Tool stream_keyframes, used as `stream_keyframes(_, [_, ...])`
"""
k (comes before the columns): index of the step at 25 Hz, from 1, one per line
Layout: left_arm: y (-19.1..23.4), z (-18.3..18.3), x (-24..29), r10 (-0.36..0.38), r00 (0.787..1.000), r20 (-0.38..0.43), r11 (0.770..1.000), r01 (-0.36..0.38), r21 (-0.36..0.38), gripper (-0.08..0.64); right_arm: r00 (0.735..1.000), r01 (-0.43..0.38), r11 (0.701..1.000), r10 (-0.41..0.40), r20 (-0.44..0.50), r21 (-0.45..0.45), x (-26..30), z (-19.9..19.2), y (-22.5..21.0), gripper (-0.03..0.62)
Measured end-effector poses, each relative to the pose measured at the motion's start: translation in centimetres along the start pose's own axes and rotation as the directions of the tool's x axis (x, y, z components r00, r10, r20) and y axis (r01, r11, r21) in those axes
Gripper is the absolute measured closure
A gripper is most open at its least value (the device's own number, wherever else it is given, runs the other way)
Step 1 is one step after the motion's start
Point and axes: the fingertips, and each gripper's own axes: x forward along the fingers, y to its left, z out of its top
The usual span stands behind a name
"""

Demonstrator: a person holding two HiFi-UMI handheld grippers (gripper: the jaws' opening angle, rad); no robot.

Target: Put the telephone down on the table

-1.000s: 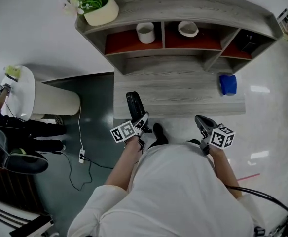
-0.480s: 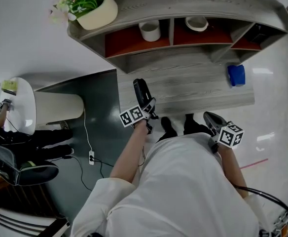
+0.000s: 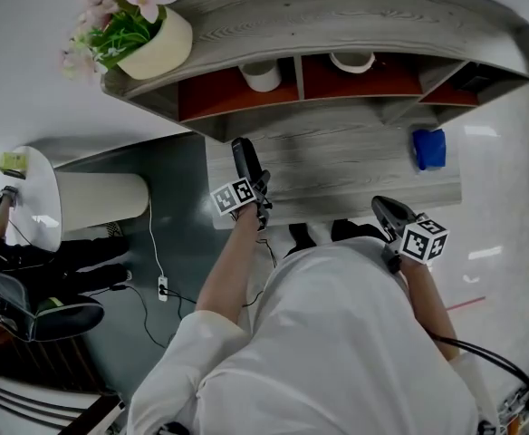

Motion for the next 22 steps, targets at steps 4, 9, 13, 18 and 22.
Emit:
stream_keyframes(4, [1.1,1.1,2.6,0.093,0.995,-0.036,0.993,-0.091,0.073,0.261,1.000,0.014,1.000,-0.014,0.000,-0.001,0.1,1.6,-1.4,0.574])
stream_keyframes(9, [0.9,1.5,5.6,0.156,0.985,-0.074,0.982,-0.146,0.123,0.261,0.999,0.043,0.999,-0.043,-0.003,-0.013,-0.3,3.5,-3.0,0.574])
stream_keyframes(13, [1.5,1.6,7.5,0.203,0.972,-0.114,0.971,-0.186,0.149,0.261,0.998,0.057,0.998,-0.057,-0.009,-0.008,-0.2,3.9,-3.2,0.574])
stream_keyframes(18, [1.8,1.6,9.7,0.253,0.955,-0.153,0.954,-0.219,0.205,0.261,0.997,0.076,0.997,-0.077,-0.024,-0.019,-0.2,4.7,-3.6,0.574])
stream_keyframes(22, [1.7,1.8,11.0,0.264,0.951,-0.162,0.945,-0.222,0.242,0.259,0.995,0.087,0.996,-0.088,-0.039,-0.021,0.0,4.7,-3.8,0.574])
